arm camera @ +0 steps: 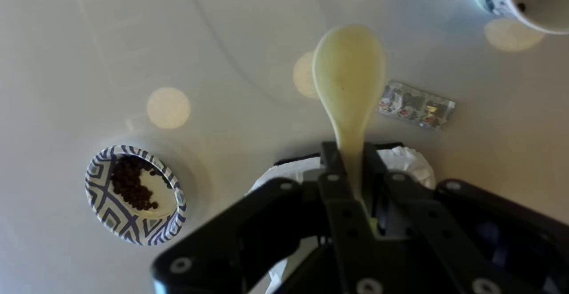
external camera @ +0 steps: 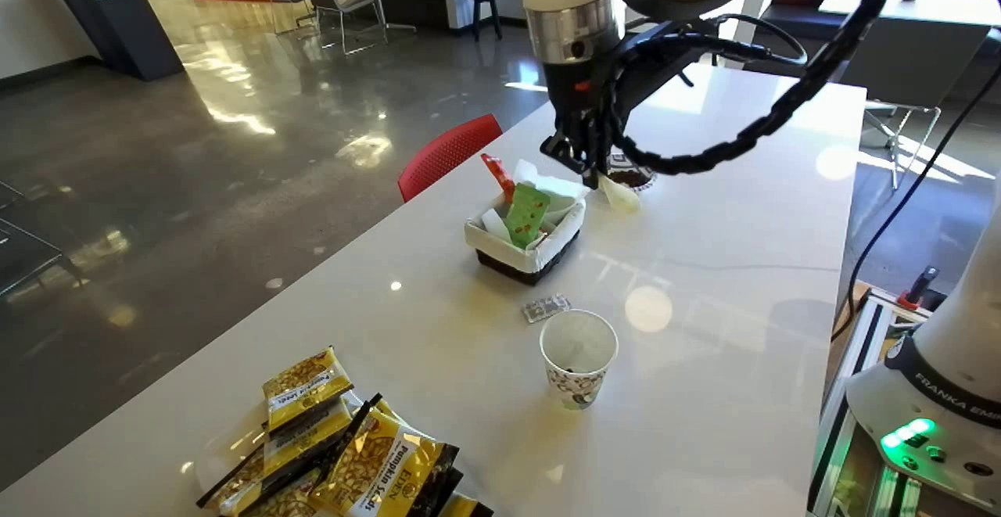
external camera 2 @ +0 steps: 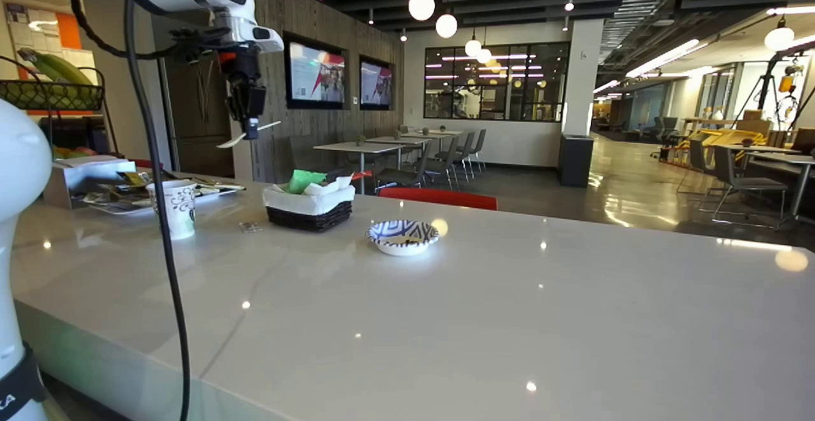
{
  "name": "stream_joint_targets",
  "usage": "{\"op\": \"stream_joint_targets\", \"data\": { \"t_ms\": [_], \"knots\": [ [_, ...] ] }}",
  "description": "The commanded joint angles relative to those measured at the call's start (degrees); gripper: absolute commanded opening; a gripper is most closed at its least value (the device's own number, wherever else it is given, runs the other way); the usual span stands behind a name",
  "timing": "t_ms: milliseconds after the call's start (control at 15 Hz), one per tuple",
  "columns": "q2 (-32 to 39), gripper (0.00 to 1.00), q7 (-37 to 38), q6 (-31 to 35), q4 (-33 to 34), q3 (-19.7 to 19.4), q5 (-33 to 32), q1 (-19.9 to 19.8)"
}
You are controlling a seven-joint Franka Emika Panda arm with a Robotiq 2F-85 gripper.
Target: Use the plastic spoon to put some of the contents of the plate into the paper cup
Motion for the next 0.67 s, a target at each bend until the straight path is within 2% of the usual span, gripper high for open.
{"op": "stream_joint_targets", "data": {
  "t_ms": [0, 267, 333, 400, 467, 533, 600],
  "knots": [
    [-0.3, 0.14, -3.6, -0.1, -0.4, 1.6, 0.9, -3.8],
    [-0.7, 0.14, -6.7, -0.1, -0.8, 0.5, 1.4, -4.2],
    [-0.8, 0.04, -6.7, -0.1, -0.8, 0.6, 1.4, -4.1],
    [-0.1, 0.04, -8.1, -0.7, -0.3, 0.6, 1.8, -4.6],
    [0.5, 0.04, -10.2, 0.1, 0.2, 0.3, 1.7, -5.8],
    [1.0, 0.04, -15.2, -0.1, 0.9, -0.6, 4.6, -6.6],
    [1.2, 0.04, -20.7, 1.1, 1.0, -4.2, 5.8, -5.1]
  ]
}}
